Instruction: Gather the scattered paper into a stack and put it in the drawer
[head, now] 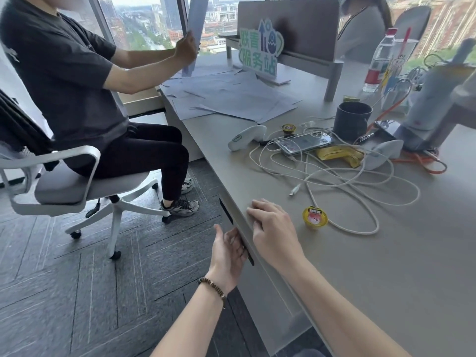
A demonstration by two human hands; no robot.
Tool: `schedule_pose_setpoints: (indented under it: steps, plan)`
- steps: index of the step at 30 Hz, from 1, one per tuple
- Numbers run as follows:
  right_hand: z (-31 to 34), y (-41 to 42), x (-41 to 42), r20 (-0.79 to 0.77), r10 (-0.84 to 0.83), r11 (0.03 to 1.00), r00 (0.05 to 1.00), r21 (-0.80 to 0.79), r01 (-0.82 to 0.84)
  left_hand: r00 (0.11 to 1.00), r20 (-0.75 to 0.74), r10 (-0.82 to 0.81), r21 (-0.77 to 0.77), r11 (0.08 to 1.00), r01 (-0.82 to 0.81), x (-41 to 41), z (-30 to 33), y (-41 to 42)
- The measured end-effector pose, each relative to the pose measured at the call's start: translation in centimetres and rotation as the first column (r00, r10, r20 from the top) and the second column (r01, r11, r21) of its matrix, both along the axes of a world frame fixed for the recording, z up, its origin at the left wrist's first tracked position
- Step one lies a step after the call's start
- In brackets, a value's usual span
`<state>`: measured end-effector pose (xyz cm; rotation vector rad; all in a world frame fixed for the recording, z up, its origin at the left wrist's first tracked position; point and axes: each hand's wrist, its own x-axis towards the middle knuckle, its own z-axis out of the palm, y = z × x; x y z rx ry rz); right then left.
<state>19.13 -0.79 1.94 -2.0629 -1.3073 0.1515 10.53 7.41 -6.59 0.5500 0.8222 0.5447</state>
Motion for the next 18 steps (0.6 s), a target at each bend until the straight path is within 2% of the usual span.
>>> schedule_pose_setpoints:
  steps: [10,15,16,18]
  plan:
    - [0.1,-0.2,0.0,-0.025,-0.001,1.000,1.000,-0.022,0.000,1.000,0.011,-0.021,-0.063,0.998,0.022,-2.0,0.5,1.0]
    - [0.3,-0.4,-0.2,-0.030,0.015,1.000,0.999,-0.024,-0.016,0.998,0.002,0.068,-0.052,0.996,-0.068,-3.0,2.0,1.5]
    - [0.0,-0.4,-0.3,-0.028,0.024,1.000,0.999,0.008,-0.024,0.995,0.037,0.092,-0.056,0.994,-0.090,-3.3,1.9,1.9]
    - [0.5,-0.7,-0.5,-0.126,-0.036,0.993,0.991,0.104,0.050,0.990,0.075,0.119,-0.014,0.993,-0.119,-4.6,3.2,2.1]
